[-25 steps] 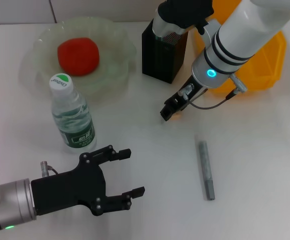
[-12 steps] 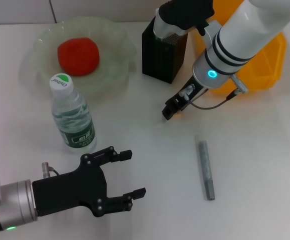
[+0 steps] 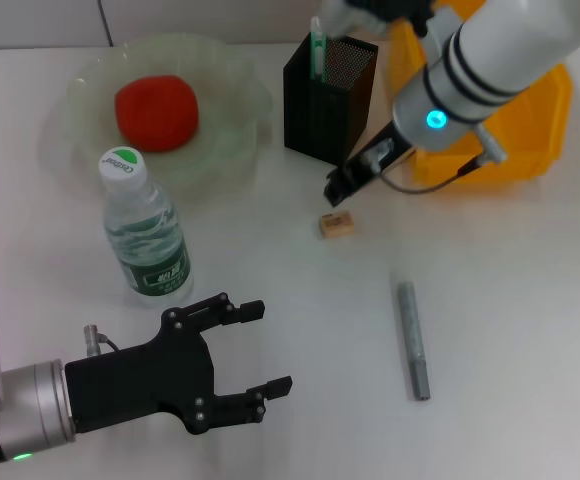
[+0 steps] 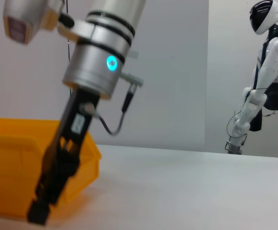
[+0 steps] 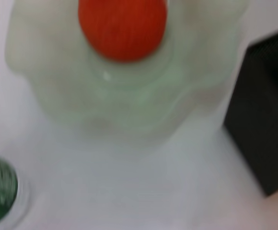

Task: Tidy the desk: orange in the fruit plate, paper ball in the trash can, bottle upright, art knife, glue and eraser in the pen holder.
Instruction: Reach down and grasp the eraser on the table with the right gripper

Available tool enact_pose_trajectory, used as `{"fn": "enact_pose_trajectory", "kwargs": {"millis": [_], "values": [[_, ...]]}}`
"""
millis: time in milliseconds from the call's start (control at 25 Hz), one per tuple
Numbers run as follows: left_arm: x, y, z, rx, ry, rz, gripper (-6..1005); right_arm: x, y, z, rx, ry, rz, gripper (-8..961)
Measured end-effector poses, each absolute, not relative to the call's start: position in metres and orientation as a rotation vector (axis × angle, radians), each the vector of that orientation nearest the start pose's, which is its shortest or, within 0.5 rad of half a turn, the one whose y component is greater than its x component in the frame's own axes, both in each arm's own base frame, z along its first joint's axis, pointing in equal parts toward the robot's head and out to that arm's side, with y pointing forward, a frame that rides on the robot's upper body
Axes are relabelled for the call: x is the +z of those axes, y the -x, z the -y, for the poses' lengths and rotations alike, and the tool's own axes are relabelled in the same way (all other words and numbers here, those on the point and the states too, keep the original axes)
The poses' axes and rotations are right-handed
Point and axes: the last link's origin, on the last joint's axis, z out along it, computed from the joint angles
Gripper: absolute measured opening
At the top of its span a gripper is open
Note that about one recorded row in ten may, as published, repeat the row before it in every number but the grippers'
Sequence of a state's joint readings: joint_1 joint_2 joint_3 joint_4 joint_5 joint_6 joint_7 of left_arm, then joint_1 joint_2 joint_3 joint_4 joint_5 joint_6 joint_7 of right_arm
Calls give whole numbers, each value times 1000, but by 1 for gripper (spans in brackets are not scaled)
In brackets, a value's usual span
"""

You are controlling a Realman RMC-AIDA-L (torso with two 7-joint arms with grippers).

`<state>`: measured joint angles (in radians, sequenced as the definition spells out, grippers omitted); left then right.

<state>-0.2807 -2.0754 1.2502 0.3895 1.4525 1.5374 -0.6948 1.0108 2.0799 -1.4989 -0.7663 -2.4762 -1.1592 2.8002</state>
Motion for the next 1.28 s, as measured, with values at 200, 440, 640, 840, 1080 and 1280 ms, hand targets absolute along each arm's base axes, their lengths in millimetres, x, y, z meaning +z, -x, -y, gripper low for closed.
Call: {"fn": "enact_pose_trajectory", "kwargs": {"millis": [200,440,640,840,1080,1280], "values": [[-68,289,-228,-877,2733,189,813,-62,-119,-421,-394,2501,-1114,260],[-68,287,-231,-878,2736,176,813,-77,-113,-417,-497,2526,-1076,268],[-69,286,-232,-879,2739,170,813,-85,-116,-417,-542,2514,-1082,454],[-69,286,-232,-879,2740,167,813,-93,-119,-415,-553,2522,-1076,502],[-70,286,-230,-881,2747,169,813,-100,-124,-415,-532,2523,-1075,507],[-70,286,-229,-885,2748,169,813,-103,-127,-414,-529,2518,-1087,507]]}}
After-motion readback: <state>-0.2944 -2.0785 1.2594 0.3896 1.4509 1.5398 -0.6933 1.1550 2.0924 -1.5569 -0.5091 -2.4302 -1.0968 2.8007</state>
